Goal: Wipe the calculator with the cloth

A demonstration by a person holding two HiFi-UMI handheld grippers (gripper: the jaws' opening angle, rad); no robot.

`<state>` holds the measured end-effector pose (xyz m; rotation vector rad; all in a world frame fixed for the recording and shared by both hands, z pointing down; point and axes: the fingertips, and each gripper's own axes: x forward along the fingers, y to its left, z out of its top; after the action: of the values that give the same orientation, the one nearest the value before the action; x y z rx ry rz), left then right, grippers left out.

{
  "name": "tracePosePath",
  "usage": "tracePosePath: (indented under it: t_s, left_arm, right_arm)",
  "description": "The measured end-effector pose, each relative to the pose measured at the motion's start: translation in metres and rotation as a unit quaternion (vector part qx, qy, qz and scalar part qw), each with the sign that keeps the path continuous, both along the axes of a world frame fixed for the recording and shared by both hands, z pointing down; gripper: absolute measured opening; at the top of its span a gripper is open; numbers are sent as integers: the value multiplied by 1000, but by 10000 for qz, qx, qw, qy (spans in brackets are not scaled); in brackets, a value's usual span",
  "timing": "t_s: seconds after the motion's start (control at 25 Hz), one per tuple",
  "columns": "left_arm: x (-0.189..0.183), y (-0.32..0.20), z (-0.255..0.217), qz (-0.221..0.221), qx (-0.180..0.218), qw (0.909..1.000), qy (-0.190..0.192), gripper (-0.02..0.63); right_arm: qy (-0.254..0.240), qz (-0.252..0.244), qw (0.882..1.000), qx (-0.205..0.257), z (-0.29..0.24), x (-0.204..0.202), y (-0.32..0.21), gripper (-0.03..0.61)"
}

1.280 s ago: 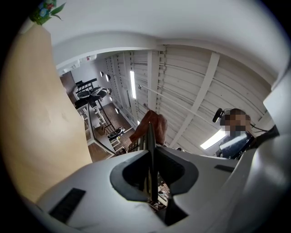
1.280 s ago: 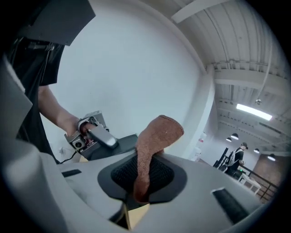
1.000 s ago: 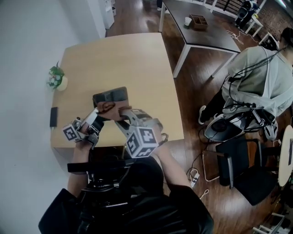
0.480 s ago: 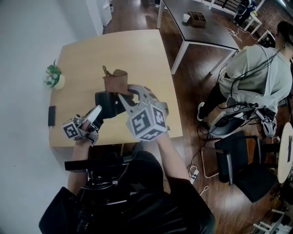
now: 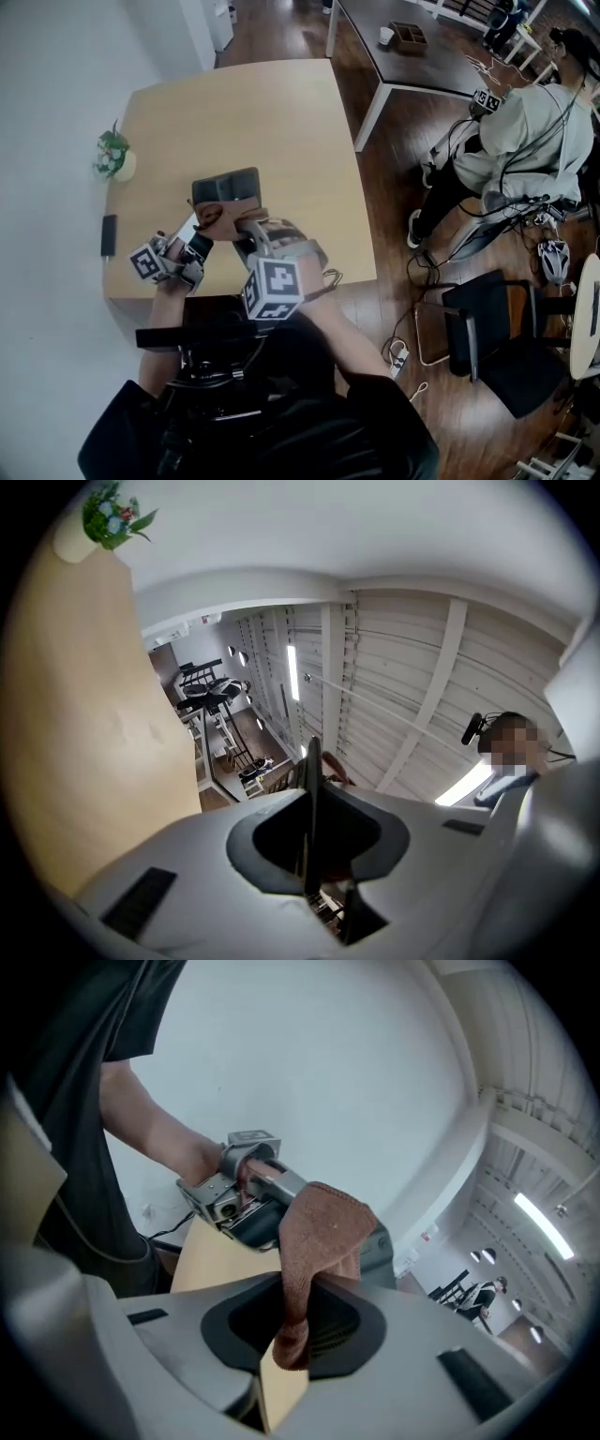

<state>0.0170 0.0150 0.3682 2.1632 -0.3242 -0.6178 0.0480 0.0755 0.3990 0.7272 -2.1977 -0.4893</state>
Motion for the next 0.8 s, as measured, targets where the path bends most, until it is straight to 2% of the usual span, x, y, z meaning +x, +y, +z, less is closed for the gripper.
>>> tracePosePath:
  t_s: [0.16, 0.28, 0.36, 0.44, 0.48, 0.6, 0.72, 0.8]
  left_arm:
    - [-7, -2, 9, -65, -190, 9997, 141, 63]
    - [-8, 3, 13, -83, -272, 9994, 178, 61]
    - [-6, 7, 14, -28, -282, 9995, 133, 61]
    - [-3, 13, 13, 81, -221, 9997, 72, 61]
    - [-1, 16, 12, 140, -186, 9997, 45, 61]
    - [11, 27, 12, 253, -86, 9996, -17, 61]
    - [14, 32, 11, 194, -42, 9998, -97, 61]
    - [10, 28, 10, 62, -114, 9999, -33, 61]
  right_arm:
    - [-256, -184, 9938, -1064, 45, 4, 29, 51]
    - [-1049, -2, 9819, -1575, 39, 28, 30, 49]
    - [-1663, 397, 9753, -1401, 8, 52, 10, 49]
    - [-1977, 867, 9730, -819, -30, 73, -18, 49]
    - [-1976, 1057, 9734, -479, -47, 79, -31, 49]
    - [-1549, 1111, 9815, 203, -73, 74, -54, 49]
    - [-849, 613, 9939, 335, -56, 42, -48, 49]
    - [-485, 319, 9979, 298, -34, 25, -31, 51]
